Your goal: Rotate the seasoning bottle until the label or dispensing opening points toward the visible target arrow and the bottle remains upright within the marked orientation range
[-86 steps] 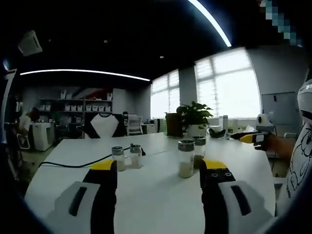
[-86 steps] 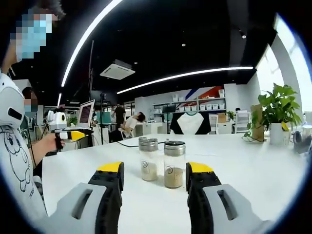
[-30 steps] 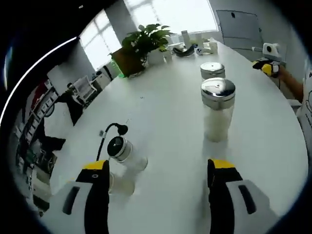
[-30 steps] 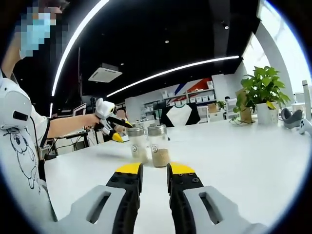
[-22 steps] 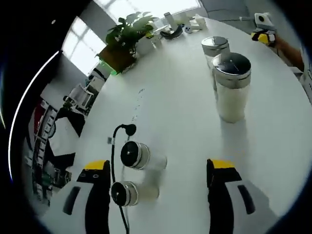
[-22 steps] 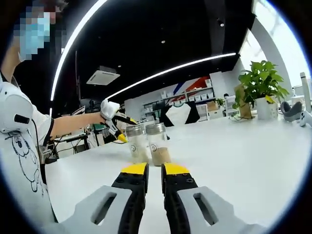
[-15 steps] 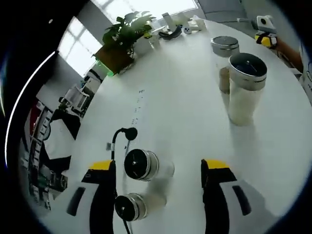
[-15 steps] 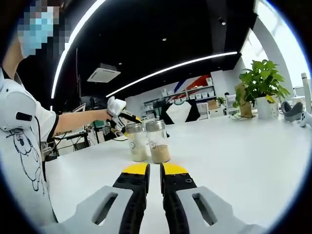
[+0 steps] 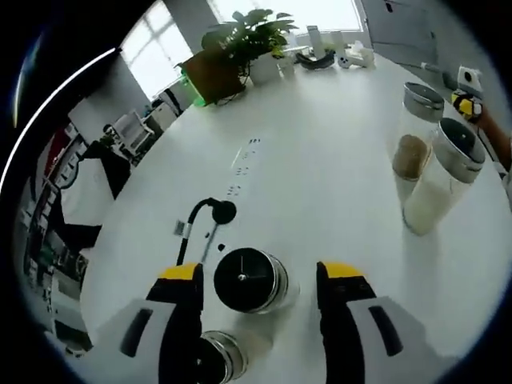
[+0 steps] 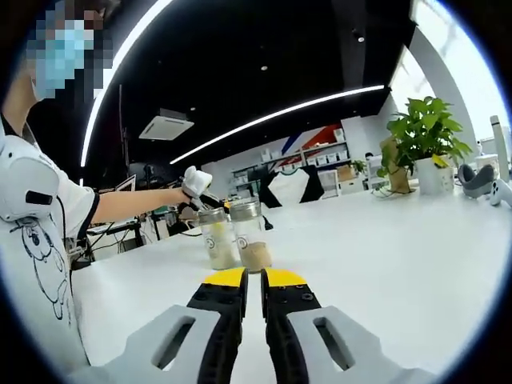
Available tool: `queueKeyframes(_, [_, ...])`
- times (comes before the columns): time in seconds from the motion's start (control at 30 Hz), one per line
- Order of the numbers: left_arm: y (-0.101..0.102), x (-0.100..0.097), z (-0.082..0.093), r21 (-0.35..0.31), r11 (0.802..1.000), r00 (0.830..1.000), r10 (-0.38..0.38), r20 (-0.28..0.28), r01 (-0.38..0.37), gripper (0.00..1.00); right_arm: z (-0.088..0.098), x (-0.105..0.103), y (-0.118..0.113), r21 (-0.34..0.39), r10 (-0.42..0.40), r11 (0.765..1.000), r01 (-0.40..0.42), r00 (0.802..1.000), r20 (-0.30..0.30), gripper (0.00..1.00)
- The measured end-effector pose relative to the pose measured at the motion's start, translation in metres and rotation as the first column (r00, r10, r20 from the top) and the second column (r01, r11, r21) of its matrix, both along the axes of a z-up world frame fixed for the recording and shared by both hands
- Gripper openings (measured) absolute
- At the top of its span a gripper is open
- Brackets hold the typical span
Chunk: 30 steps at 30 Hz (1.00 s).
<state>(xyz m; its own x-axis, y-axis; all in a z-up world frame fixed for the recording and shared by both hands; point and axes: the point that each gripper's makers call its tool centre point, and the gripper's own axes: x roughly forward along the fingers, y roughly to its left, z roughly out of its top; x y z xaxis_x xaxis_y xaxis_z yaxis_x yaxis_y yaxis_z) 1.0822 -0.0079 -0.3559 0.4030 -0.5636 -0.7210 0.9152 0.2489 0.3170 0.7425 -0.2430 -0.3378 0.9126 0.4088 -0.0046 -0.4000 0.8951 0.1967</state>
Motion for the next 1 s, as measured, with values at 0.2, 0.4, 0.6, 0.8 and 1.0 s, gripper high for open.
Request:
queueKeyframes(0.2, [0.001, 0.004, -0.004, 0.012, 1.000, 1.000, 0.017, -0.009, -0.017, 0.50, -0.004, -0.002, 0.002, 0.003, 0.002, 1.000, -0.002, 1.000, -0.008, 0.04])
queueKeyframes(0.4, [-0.003, -0.008, -0.007, 0.034, 0.999, 1.000, 0.003, 0.018, -0.004, 0.48, -0.004, -0.004, -0.003, 0.010, -0.012, 1.000, 0.012, 1.000, -0.008, 0.03])
queueKeyframes(0.6, [-0.006, -0.002, -0.003, -0.020, 0.998, 0.998, 0.062, -0.002, -0.062, 0.42, -0.002, -0.003, -0.006, 0.021, -0.024, 0.999, 0.024, 1.000, 0.001, 0.02])
queueKeyframes(0.8, [-0.007, -0.002, -0.003, -0.032, 0.997, 0.998, 0.068, -0.001, -0.068, 0.41, -0.002, -0.002, -0.004, 0.025, -0.015, 1.000, 0.015, 1.000, 0.003, 0.01])
queueKeyframes(1.0, [-0.010, -0.008, 0.002, -0.094, 0.989, 0.993, 0.112, -0.024, -0.114, 0.38, 0.002, -0.003, -0.006, 0.065, -0.013, 0.998, 0.012, 1.000, 0.011, 0.00])
